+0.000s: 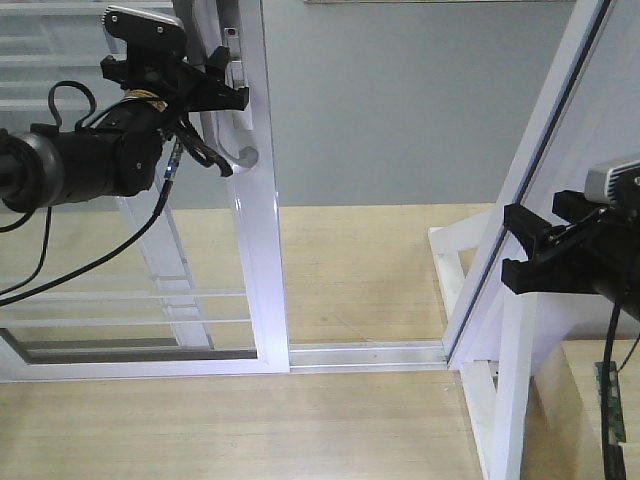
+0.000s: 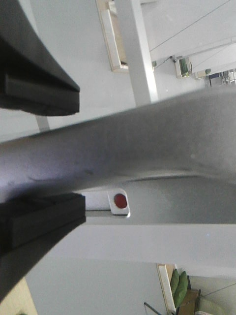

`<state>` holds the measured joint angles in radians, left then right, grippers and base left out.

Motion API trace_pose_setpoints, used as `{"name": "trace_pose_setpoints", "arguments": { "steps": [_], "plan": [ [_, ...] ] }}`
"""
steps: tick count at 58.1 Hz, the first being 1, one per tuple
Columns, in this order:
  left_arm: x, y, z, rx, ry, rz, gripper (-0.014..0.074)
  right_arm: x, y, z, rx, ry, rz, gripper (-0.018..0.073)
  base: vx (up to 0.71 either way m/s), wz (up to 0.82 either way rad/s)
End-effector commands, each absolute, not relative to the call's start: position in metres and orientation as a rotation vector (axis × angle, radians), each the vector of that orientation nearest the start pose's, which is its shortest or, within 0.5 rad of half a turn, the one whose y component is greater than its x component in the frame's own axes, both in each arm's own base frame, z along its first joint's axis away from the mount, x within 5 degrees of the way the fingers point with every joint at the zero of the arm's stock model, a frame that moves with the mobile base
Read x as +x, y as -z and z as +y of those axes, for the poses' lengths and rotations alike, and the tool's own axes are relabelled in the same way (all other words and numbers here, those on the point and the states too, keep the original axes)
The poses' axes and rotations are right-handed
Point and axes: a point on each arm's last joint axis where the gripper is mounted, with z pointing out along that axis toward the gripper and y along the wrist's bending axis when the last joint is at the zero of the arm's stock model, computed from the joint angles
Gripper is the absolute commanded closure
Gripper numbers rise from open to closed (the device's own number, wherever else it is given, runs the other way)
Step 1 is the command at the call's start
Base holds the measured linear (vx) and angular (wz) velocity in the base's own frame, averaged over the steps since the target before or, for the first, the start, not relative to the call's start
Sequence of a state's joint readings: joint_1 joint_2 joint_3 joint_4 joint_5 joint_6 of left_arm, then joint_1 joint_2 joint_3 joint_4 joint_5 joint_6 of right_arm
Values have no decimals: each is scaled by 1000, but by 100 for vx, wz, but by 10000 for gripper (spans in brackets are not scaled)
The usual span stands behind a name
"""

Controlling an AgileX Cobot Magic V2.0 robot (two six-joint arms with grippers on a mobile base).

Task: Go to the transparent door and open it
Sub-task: 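Reach the left gripper to the silver handle and grasp it, then pull the handle with the left gripper, sliding the door further open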

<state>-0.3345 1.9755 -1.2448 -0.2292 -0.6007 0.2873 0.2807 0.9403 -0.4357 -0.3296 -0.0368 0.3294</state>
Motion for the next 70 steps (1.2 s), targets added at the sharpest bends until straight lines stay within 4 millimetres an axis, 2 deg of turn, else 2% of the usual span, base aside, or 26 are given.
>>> {"name": "trace_pose_setpoints", "arguments": {
  "steps": [1, 9, 24, 45, 55, 70],
  "plan": [
    [430, -270, -122, 89, 53, 1465, 177, 182, -276, 55, -289, -219, 1827, 167, 0, 0],
    [426, -280, -116, 46, 22, 1481, 179, 182, -276, 55, -289, -219, 1827, 167, 0, 0],
    [412, -301, -109, 80, 8, 1611, 179, 182, -276, 55, -289, -218, 1829, 167, 0, 0],
    [417, -298, -69, -26, -100, 1685, 179, 182, -276, 55, -289, -218, 1830, 167, 0, 0],
    [416, -302, -61, -33, -103, 1686, 179, 182, -276, 55, -289, -218, 1830, 167, 0, 0],
    [405, -321, -52, -9, -74, 1695, 179, 182, -276, 55, -289, -218, 1830, 167, 0, 0]
  ]
}}
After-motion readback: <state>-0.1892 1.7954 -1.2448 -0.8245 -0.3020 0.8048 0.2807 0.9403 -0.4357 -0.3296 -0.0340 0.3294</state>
